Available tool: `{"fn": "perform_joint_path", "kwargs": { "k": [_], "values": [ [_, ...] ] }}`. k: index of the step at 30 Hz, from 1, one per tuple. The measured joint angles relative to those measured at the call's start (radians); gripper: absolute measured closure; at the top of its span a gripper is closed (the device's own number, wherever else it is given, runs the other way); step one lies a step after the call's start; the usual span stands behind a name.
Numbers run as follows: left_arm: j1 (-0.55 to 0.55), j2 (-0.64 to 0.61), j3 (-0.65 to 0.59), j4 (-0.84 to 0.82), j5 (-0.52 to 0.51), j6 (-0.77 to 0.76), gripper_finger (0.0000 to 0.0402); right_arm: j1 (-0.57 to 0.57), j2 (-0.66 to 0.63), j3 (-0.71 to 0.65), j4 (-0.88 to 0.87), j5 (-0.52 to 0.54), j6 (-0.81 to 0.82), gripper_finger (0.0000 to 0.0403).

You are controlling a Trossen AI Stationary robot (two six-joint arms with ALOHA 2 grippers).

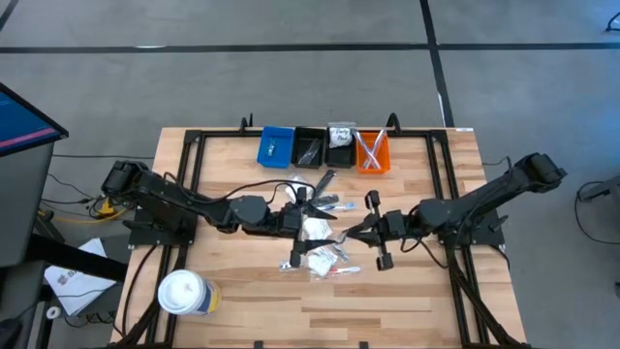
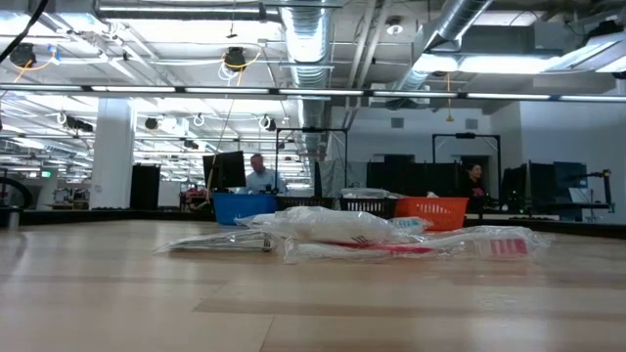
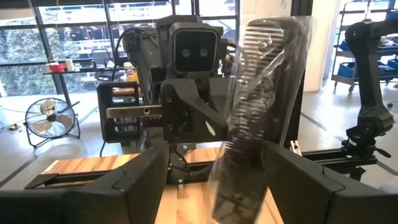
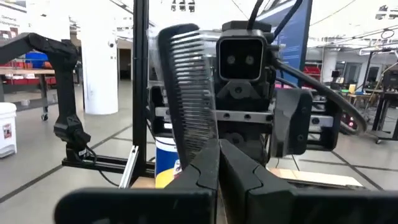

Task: Pick & Place Travel size toiletries
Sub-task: Put the black comb into the left black bin

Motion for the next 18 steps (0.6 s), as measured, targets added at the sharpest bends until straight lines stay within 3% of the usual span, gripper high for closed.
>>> {"fn": "perform_joint_path", "kwargs": {
  "k": [8,18],
  "values": [
    [0.000,0.000,0.000,-0.002,0.000,0.002,0.0152,0.025,-0.043,0.000,-0.054,0.125,-0.018,0.0403],
    [0.000,0.000,0.000,-0.002,-0.009,0.028,0.0152,0.024,-0.031,0.000,-0.031,0.129,-0.009,0.0403]
  ]
}}
